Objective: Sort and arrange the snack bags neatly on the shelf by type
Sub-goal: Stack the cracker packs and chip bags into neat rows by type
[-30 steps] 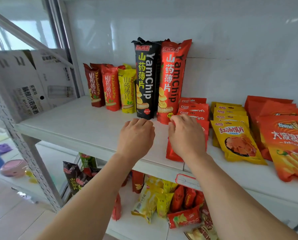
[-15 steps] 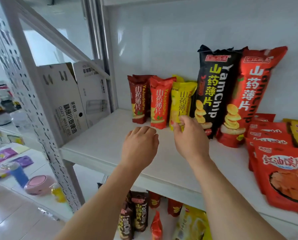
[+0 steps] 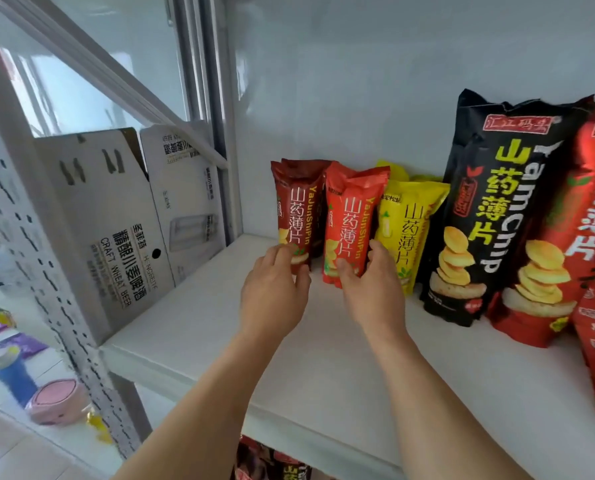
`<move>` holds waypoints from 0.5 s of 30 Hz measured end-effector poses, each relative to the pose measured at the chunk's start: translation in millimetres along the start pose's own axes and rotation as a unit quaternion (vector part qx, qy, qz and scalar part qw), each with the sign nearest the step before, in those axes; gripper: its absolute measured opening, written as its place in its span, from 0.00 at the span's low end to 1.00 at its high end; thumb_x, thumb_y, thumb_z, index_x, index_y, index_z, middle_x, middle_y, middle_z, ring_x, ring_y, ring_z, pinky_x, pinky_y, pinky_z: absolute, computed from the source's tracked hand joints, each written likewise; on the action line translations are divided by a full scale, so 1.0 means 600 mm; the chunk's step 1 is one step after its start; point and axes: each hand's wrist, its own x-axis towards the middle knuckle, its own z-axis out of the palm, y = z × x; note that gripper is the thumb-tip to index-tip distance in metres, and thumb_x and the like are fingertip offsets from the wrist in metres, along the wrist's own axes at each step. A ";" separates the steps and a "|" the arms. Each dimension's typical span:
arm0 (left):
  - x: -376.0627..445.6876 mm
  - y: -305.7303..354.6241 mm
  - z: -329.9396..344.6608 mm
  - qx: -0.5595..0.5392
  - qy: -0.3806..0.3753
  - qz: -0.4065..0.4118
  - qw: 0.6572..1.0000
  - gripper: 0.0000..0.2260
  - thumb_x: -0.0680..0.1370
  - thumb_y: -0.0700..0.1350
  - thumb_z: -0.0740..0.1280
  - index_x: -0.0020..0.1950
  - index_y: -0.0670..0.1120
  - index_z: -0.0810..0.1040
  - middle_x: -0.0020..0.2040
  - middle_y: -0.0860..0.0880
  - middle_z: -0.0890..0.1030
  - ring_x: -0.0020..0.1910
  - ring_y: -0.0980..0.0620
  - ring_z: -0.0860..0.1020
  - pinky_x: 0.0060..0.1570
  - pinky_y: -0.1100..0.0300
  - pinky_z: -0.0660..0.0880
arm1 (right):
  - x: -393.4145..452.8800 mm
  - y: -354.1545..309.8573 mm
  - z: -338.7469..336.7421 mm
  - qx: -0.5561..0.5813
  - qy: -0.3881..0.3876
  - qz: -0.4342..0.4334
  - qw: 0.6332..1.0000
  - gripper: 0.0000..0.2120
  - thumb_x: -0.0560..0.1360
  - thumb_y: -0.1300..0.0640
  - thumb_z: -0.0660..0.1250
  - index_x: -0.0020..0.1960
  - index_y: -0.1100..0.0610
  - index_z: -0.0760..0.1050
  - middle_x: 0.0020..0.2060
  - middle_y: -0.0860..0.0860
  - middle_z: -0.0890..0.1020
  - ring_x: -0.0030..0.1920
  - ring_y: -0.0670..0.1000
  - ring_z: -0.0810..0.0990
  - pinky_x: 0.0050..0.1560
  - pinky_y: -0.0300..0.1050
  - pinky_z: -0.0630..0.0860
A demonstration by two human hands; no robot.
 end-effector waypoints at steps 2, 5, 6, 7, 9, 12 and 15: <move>0.023 -0.012 0.010 -0.038 0.002 -0.033 0.999 0.21 0.82 0.51 0.63 0.74 0.47 0.69 0.70 0.50 0.74 0.66 0.49 0.73 0.57 0.56 0.70 | 0.007 0.009 0.025 -0.001 0.001 0.014 1.000 0.33 0.76 0.41 0.68 0.75 0.54 0.61 0.66 0.53 0.73 0.62 0.55 0.76 0.56 0.51 0.77; 0.057 -0.036 0.033 -0.104 0.001 -0.086 0.991 0.26 0.82 0.52 0.65 0.77 0.46 0.63 0.74 0.49 0.70 0.70 0.49 0.71 0.61 0.58 0.69 | 0.016 0.018 0.057 -0.024 0.009 0.050 0.998 0.37 0.75 0.42 0.69 0.76 0.57 0.58 0.67 0.56 0.72 0.65 0.59 0.74 0.57 0.52 0.75; 0.069 -0.046 0.041 -0.126 -0.003 -0.102 0.987 0.28 0.81 0.53 0.65 0.78 0.45 0.61 0.76 0.48 0.68 0.72 0.48 0.70 0.65 0.55 0.70 | 0.018 0.020 0.066 -0.032 0.014 0.061 0.998 0.38 0.75 0.42 0.69 0.76 0.58 0.58 0.67 0.57 0.72 0.66 0.59 0.74 0.57 0.52 0.74; 0.080 -0.055 0.049 -0.146 -0.011 -0.116 0.982 0.30 0.81 0.54 0.65 0.79 0.45 0.59 0.77 0.47 0.66 0.74 0.48 0.68 0.69 0.50 0.70 | 0.020 0.021 0.074 -0.040 0.019 0.071 0.997 0.39 0.74 0.42 0.69 0.76 0.59 0.59 0.67 0.57 0.73 0.66 0.59 0.73 0.58 0.52 0.74; 0.102 -0.071 0.064 -0.182 -0.029 -0.137 0.973 0.34 0.80 0.56 0.66 0.81 0.45 0.56 0.79 0.46 0.64 0.76 0.46 0.65 0.72 0.46 0.67 | 0.021 0.023 0.089 -0.057 0.027 0.091 0.994 0.39 0.73 0.40 0.70 0.75 0.59 0.60 0.67 0.57 0.73 0.66 0.59 0.73 0.57 0.52 0.74; 0.130 -0.091 0.081 -0.219 -0.065 -0.151 0.962 0.37 0.79 0.58 0.67 0.81 0.46 0.55 0.79 0.46 0.63 0.76 0.47 0.64 0.73 0.46 0.66 | 0.022 0.030 0.105 -0.082 0.029 0.133 0.987 0.39 0.72 0.39 0.70 0.73 0.59 0.61 0.66 0.57 0.74 0.65 0.59 0.74 0.56 0.53 0.75; 0.147 -0.107 0.092 -0.232 -0.096 -0.130 0.959 0.41 0.77 0.61 0.69 0.81 0.48 0.54 0.79 0.47 0.63 0.76 0.47 0.64 0.72 0.44 0.68 | 0.025 0.034 0.113 -0.086 0.041 0.156 0.983 0.40 0.71 0.38 0.70 0.73 0.59 0.62 0.66 0.57 0.75 0.65 0.59 0.75 0.57 0.54 0.77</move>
